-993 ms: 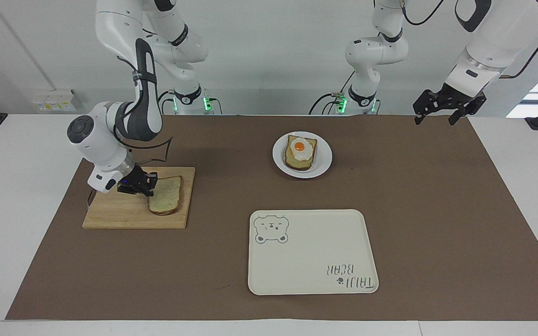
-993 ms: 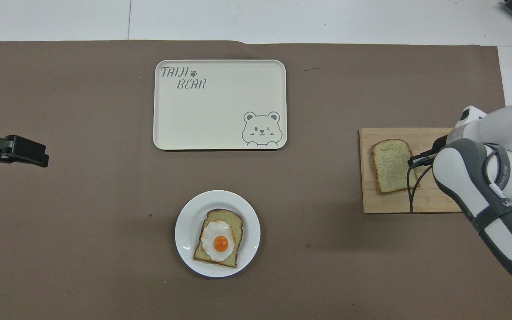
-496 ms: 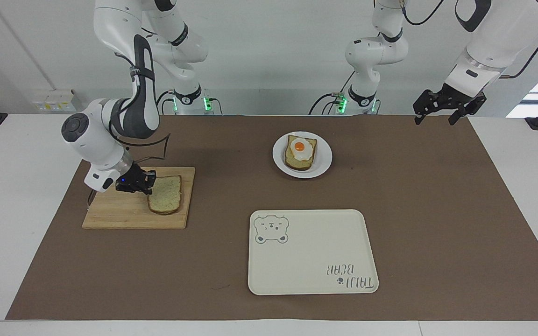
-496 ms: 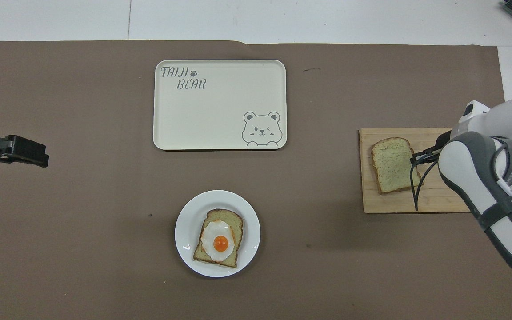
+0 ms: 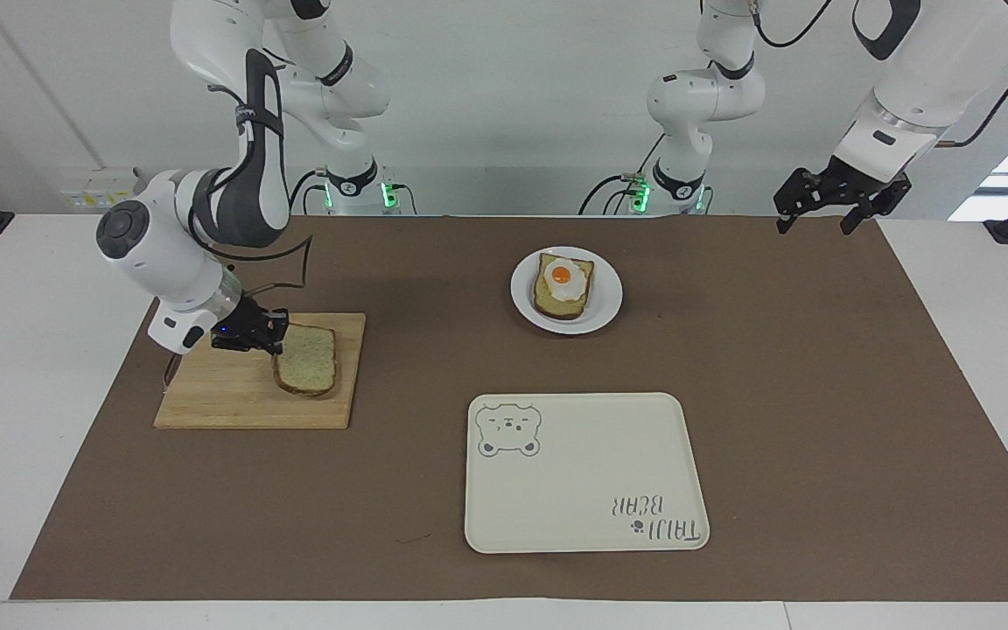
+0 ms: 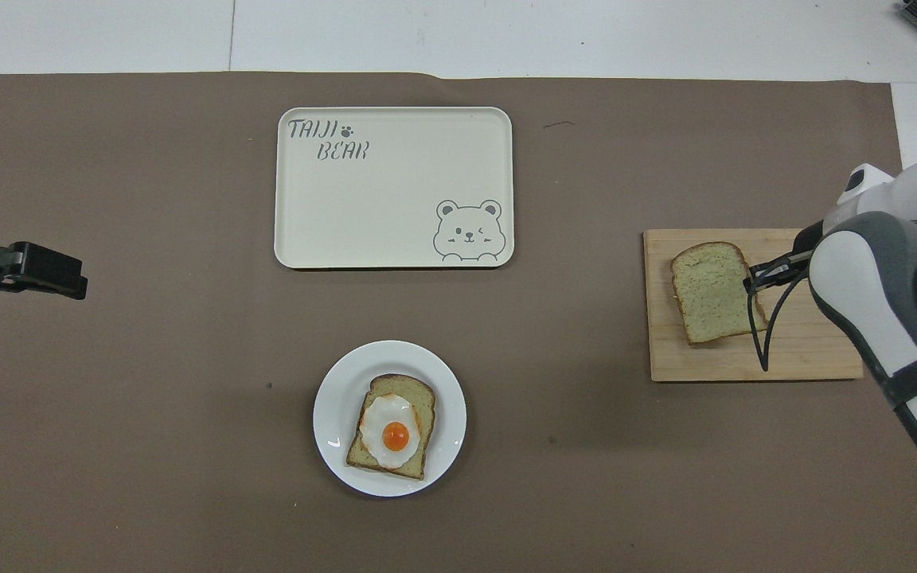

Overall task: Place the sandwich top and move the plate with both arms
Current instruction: 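Grasp the bread slice edge with the right gripper and lift it, then carry the bread slice with the right gripper over the egg toast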

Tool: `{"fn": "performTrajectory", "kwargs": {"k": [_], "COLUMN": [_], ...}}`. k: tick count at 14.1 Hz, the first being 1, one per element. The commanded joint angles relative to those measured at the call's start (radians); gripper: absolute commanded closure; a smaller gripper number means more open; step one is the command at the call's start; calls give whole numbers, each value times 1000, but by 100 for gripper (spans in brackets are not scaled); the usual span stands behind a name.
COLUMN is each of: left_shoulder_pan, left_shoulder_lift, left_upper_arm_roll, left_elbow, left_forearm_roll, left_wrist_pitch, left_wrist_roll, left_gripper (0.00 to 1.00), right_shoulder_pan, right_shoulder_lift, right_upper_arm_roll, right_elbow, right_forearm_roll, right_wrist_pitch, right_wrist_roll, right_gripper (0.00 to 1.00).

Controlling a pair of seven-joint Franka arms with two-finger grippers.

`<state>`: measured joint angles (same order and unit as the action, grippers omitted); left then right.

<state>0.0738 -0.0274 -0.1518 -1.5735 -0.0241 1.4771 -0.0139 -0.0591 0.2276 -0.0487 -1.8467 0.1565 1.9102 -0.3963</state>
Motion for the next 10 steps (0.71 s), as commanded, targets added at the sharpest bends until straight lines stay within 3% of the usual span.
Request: {"fn": "performTrajectory", "kwargs": {"k": [1, 5, 7, 10], "left_shoulder_pan": [11, 11, 11, 11], "left_shoulder_lift": [-25, -25, -25, -25], "left_upper_arm_roll": [-6, -6, -6, -6], "left_elbow": [-29, -29, -29, -29], "left_forearm_roll": [13, 12, 12, 12], "left_wrist_pitch": [20, 20, 20, 20], "left_wrist_roll": [12, 12, 12, 12], "left_gripper": [0, 0, 0, 0], "right_shoulder_pan": [-5, 1, 2, 1], "right_shoulder_lift": [-7, -7, -8, -10], "right_upper_arm_roll": [12, 52, 62, 134], "right_elbow": [55, 124, 124, 124], "right_forearm_roll": [23, 56, 136, 158], "right_wrist_pitch": [-80, -178, -188, -184], "right_wrist_roll": [51, 172, 214, 290], "right_gripper": [100, 100, 100, 100]}}
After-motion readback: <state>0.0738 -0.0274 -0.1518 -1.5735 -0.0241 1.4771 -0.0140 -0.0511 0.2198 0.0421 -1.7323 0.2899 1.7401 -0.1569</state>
